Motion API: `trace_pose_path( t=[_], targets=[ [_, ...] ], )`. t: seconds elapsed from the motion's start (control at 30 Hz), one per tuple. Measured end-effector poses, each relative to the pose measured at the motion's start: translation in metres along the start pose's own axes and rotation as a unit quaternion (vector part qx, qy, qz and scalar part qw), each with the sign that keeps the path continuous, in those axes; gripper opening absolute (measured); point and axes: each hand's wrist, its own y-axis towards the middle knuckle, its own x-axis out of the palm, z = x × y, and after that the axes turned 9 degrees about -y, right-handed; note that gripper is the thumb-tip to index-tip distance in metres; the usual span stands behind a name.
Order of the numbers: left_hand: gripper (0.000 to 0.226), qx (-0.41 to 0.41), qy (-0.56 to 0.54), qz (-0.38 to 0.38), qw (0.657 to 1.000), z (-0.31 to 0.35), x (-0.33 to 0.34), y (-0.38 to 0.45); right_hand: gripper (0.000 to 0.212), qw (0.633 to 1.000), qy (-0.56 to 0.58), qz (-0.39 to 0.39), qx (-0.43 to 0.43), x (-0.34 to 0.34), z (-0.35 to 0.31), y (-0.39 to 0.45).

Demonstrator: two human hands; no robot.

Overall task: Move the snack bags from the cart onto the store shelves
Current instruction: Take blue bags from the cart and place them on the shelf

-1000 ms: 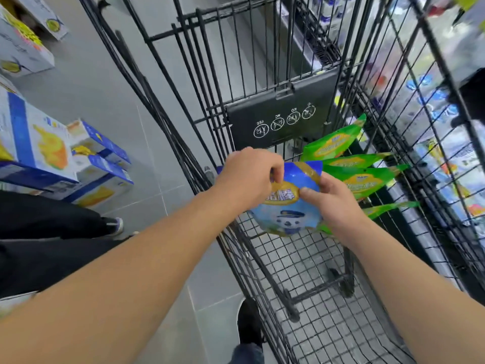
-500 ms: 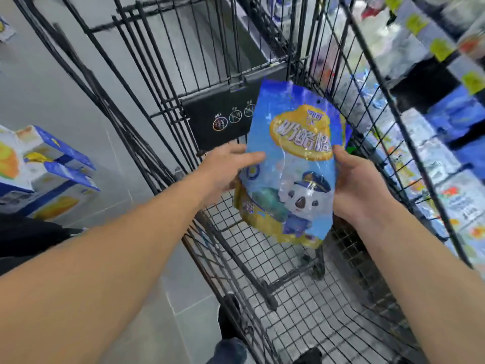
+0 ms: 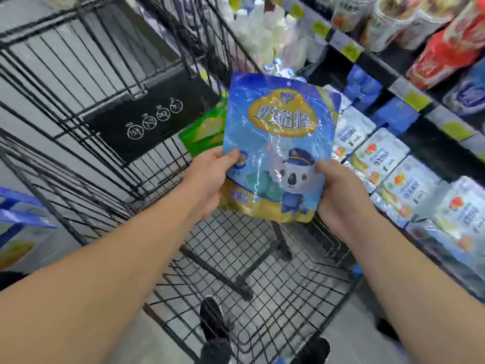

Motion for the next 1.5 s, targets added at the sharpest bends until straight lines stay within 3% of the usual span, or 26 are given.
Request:
trace_pose_path(
  t=[0.03,0.13,0.4,0.63,0.77,0.97,1.13,1.33,1.5],
  targets=[
    [0.019,0.006,0.007,-0.005,1.000,-0.006,0.019,-0.003,0.015,1.000,-0.001,0.025,-0.013,-0.022,-0.001,-0.006],
    [0.022,-0.001,0.018,-0.039,0.999,-0.028,0.085,-0.015,0.010,0.994,0.005,0.100,-0.041,-0.085,-0.007,-0.022],
    [0.019,0.013,0.079,-0.099,0.992,-0.101,0.243,-0.037,0.024,0.967,-0.049,0.230,-0.095,-0.255,-0.020,-0.057],
    [0.018,0.020,0.141,-0.134,0.981,-0.166,0.360,-0.052,0.047,0.950,-0.107,0.286,-0.073,-0.389,-0.013,-0.081],
    [0.020,0.012,0.180,-0.165,0.970,-0.193,0.430,-0.064,0.039,0.940,-0.069,0.327,-0.069,-0.452,-0.014,-0.092],
    [0.020,0.021,0.222,-0.191,0.956,-0.219,0.491,-0.059,0.042,0.916,-0.063,0.385,-0.095,-0.507,-0.022,-0.097],
    [0.021,0.033,0.209,-0.205,0.956,-0.224,0.535,-0.050,0.018,0.888,-0.094,0.433,-0.124,-0.534,-0.049,-0.094],
    [0.014,0.107,0.247,-0.238,0.933,-0.210,0.577,-0.027,0.021,0.844,-0.148,0.490,-0.164,-0.558,-0.084,-0.075],
    [0.027,0.229,0.360,-0.217,0.878,-0.201,0.603,-0.017,0.026,0.835,-0.078,0.523,-0.149,-0.569,-0.097,-0.053]
  ],
)
